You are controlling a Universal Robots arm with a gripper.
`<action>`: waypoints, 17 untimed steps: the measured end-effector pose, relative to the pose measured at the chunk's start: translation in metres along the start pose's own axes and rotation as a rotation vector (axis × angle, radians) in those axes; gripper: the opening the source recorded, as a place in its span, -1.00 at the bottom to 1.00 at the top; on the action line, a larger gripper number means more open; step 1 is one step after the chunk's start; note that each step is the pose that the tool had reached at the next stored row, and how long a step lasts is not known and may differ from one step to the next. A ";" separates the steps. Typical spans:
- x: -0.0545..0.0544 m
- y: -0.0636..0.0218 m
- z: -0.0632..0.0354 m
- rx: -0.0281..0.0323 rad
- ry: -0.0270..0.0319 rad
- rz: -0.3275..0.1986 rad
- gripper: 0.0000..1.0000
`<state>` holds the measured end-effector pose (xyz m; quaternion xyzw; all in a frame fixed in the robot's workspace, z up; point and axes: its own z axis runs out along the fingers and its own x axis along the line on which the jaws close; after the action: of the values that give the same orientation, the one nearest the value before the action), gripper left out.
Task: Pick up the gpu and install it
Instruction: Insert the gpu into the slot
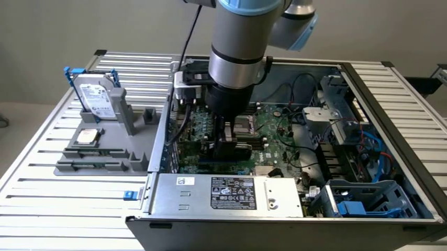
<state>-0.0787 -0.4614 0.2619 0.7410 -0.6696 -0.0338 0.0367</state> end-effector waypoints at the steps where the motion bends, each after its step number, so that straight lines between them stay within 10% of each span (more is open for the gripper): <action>1: 0.000 0.0005 0.0004 0.0007 0.0002 0.000 0.18; 17: -0.001 0.0030 0.0012 0.0145 0.0018 0.000 -0.32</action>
<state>-0.0818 -0.4611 0.2609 0.7413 -0.6699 -0.0283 0.0319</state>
